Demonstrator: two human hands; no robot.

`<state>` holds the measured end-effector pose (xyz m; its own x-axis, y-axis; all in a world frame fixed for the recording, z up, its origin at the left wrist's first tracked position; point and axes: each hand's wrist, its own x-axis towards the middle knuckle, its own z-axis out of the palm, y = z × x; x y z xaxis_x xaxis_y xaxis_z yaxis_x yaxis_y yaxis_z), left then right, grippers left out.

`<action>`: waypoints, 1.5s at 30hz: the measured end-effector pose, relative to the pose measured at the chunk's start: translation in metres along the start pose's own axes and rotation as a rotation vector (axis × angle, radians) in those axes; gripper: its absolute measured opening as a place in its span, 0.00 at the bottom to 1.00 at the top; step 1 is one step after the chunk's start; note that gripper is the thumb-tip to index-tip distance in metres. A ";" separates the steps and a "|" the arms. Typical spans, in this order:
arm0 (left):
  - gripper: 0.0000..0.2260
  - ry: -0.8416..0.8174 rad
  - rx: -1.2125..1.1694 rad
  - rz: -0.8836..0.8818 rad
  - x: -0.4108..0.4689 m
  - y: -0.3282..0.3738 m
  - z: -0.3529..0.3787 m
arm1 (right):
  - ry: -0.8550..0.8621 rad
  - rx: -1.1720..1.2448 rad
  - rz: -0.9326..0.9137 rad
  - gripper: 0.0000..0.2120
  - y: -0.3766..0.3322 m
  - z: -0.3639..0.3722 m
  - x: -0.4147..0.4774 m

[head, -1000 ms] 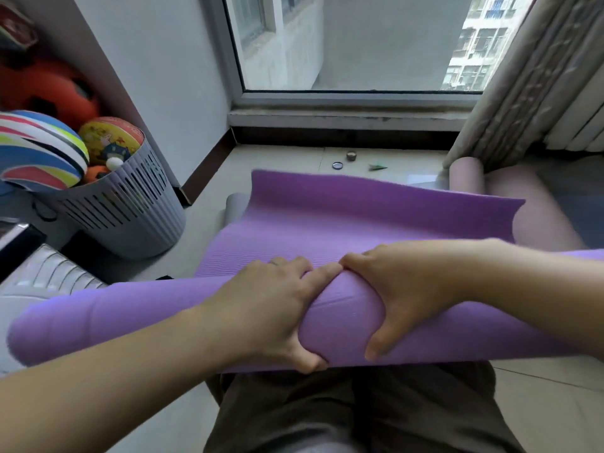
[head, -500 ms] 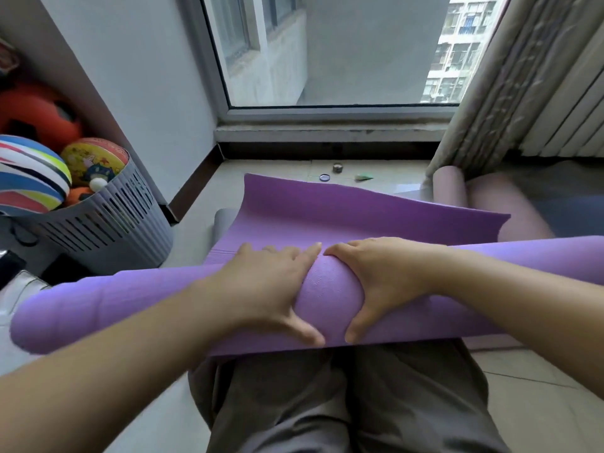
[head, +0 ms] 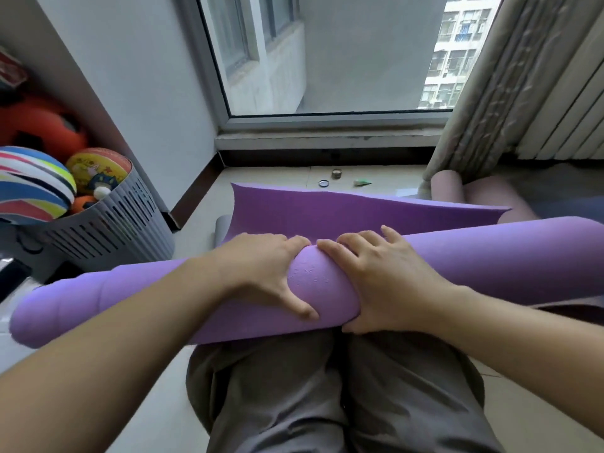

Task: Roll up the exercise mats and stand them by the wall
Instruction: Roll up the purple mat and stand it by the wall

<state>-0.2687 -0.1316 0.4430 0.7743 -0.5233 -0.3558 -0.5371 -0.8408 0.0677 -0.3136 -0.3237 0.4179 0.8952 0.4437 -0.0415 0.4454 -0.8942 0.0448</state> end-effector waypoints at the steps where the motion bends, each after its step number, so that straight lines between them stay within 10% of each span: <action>1: 0.45 -0.010 -0.028 0.008 -0.006 0.000 -0.007 | -0.019 0.010 -0.014 0.54 0.001 -0.012 -0.002; 14: 0.41 -0.232 -0.180 -0.024 -0.022 0.009 0.006 | -0.176 0.044 -0.112 0.54 -0.007 -0.007 -0.021; 21: 0.35 0.173 0.312 0.025 -0.042 0.050 0.015 | -0.292 0.119 -0.116 0.51 0.003 -0.015 0.001; 35: 0.53 0.090 0.059 0.017 -0.016 0.022 0.023 | 0.176 -0.094 0.007 0.60 -0.011 0.021 -0.025; 45: 0.52 0.254 0.232 -0.056 -0.014 0.030 0.032 | -0.060 -0.056 0.008 0.52 0.011 -0.007 0.009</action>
<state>-0.3061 -0.1446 0.4201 0.8476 -0.5195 -0.1081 -0.5306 -0.8304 -0.1698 -0.3008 -0.3293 0.4249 0.8968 0.4307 -0.1007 0.4399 -0.8923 0.1014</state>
